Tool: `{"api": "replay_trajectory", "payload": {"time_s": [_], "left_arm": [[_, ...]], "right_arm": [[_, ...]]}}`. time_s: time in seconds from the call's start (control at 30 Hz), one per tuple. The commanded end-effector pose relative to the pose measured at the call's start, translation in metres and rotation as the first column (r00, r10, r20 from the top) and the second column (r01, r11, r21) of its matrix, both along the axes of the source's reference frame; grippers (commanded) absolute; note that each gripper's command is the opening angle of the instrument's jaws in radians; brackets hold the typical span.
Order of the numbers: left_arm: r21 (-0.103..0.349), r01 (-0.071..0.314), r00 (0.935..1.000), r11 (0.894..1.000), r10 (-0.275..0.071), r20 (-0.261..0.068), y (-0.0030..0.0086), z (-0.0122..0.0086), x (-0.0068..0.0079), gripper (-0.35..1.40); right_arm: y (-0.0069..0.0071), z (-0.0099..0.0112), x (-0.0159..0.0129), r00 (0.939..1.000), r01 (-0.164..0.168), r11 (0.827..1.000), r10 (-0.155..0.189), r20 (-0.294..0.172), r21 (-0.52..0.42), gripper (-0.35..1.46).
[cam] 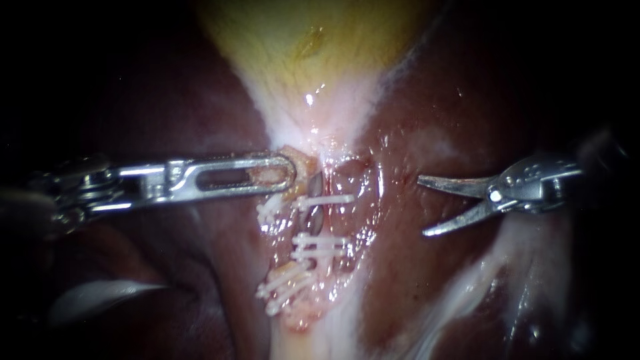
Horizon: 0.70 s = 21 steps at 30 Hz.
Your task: Go to the cutting position right tube
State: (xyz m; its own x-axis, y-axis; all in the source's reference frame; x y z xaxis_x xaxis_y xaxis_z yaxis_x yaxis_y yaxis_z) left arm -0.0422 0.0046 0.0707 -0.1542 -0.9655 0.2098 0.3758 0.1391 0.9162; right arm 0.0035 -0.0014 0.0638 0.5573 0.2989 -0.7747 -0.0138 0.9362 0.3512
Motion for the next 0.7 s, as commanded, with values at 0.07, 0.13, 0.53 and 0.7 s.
{"api": "replay_trajectory", "payload": {"time_s": [0.07,0.13,0.53,0.7], "left_arm": [[0.001,-0.003,1.0000,1.000,0.003,-0.003,0.0000,-0.0001,0.0001,-0.35],[0.002,-0.003,1.0000,1.000,0.003,-0.002,0.0000,-0.0002,0.0002,-0.35],[0.016,0.025,0.9996,1.000,-0.026,0.015,0.0026,-0.0065,0.0035,-0.35],[0.007,0.038,0.9988,0.999,-0.038,0.030,0.0032,-0.0088,0.0042,-0.35]], "right_arm": [[0.0000,0.0000,0.0000,1.0000,-0.001,1.000,0.001,0.000,-0.001,1.43],[0.0000,0.0000,0.0000,1.0000,-0.001,1.000,0.001,0.000,-0.001,1.43],[-0.0001,0.0000,0.0000,1.0000,-0.003,1.000,0.003,-0.002,-0.002,1.43],[-0.0001,0.0000,0.0000,1.0000,-0.003,1.000,0.003,-0.002,-0.002,1.43]]}}
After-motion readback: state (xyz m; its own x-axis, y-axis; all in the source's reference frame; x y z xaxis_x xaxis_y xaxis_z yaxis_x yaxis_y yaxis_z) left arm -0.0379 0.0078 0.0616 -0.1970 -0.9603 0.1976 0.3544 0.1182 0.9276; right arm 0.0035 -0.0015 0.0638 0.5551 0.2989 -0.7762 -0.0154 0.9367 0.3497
